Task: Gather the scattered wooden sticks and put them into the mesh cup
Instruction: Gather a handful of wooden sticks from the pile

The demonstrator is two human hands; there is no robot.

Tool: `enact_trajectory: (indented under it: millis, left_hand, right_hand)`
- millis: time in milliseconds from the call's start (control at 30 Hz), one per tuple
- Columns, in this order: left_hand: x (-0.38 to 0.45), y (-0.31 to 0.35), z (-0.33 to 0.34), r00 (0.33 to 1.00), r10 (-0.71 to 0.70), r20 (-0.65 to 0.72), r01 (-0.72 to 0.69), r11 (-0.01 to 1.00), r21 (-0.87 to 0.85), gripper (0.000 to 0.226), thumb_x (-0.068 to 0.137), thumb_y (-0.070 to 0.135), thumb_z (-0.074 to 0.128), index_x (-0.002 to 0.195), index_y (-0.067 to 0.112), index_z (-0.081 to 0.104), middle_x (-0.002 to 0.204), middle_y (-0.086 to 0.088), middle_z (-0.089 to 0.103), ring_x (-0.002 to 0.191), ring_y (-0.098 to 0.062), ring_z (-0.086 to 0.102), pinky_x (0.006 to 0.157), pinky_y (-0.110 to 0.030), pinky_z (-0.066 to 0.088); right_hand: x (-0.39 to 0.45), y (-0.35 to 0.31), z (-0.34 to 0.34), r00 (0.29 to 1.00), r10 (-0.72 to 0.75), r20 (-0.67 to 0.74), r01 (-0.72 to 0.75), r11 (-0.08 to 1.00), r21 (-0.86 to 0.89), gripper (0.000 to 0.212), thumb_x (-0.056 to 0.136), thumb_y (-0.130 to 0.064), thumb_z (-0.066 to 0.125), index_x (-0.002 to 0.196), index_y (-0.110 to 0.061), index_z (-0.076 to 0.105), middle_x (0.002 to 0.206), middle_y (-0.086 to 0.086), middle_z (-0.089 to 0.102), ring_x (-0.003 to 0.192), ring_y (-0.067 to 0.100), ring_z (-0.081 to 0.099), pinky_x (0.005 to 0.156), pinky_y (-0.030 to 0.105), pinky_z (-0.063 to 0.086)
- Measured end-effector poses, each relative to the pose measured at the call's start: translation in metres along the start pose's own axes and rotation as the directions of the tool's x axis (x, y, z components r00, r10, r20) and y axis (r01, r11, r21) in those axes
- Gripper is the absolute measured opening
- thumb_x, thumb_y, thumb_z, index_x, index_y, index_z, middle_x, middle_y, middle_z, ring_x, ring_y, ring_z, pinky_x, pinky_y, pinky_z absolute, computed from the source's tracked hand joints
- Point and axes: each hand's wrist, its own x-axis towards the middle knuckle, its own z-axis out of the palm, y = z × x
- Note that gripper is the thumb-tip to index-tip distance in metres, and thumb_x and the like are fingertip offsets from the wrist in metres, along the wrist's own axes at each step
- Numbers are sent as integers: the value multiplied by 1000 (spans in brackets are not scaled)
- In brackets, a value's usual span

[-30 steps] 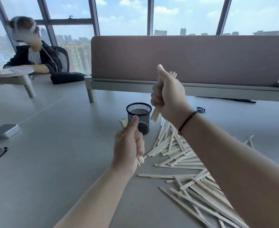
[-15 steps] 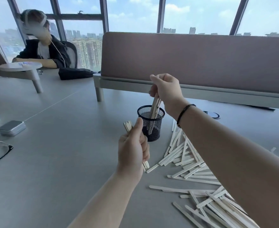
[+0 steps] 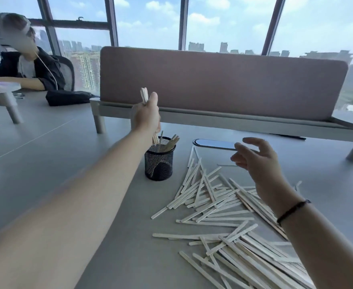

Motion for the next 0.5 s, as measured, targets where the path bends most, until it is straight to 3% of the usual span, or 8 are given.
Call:
enact_trajectory:
  millis: [67,133,200,267,333,400,467,500]
  left_hand:
    - [4,-13,5,1000,22,5,-23,975,222,37,87,37,54,58,16,43,37,5,42,31,-17,40,49,-31,42]
    - [4,-23,7,998,44,33,-53,929,365,24,87,36,56,75,15,56,53,-1,61,40,-13,54,62,-30,50]
    - [5,-29,7,996,73,41,-84,896,436,17,87,33,58,93,18,62,80,-2,72,66,-13,67,70,-29,52]
    - [0,-30,5,984,171,50,-172,834,524,25,89,29,59,112,19,61,102,3,68,95,-16,64,78,-28,44]
    - [-14,-30,4,914,385,127,-384,722,576,30,91,24,60,120,16,58,114,3,59,109,-15,55,82,-21,36]
    - [-39,-34,7,771,579,264,-611,558,562,23,91,22,59,113,17,60,113,1,60,106,-14,56,79,-22,38]
    - [-65,-44,16,679,586,442,-724,436,534,16,91,28,59,103,18,63,102,2,62,93,-18,60,75,-31,48]
    - [-75,-50,23,681,509,526,-729,404,553,20,91,34,59,104,19,63,102,1,63,91,-20,61,76,-34,51]
  right_hand:
    - [-2,12,-16,999,51,-5,-52,998,-28,19,91,-18,71,105,-23,60,74,6,73,75,22,68,90,47,55]
    - [-4,24,-24,996,88,15,-87,995,-56,22,91,-21,71,110,-21,60,80,10,72,77,22,68,89,45,55]
    - [-5,30,-26,993,110,40,-107,992,-74,28,91,-21,70,116,-17,59,81,10,72,77,22,68,85,43,55]
    - [-4,31,-24,993,111,48,-106,990,-92,29,91,-22,70,117,-17,58,82,9,71,77,22,68,82,41,54]
    - [-1,30,-23,995,96,41,-90,988,-129,29,91,-26,71,116,-21,58,85,8,72,79,24,67,78,43,53]
    - [1,27,-23,996,78,36,-71,982,-176,30,91,-28,70,117,-20,58,88,5,71,77,23,64,69,38,51]
    - [4,25,-26,997,70,22,-62,966,-251,30,91,-29,70,117,-19,57,90,2,68,71,19,61,63,32,48]
    - [6,26,-29,997,74,6,-69,952,-299,31,91,-31,70,117,-20,57,92,1,67,71,16,61,66,32,48]
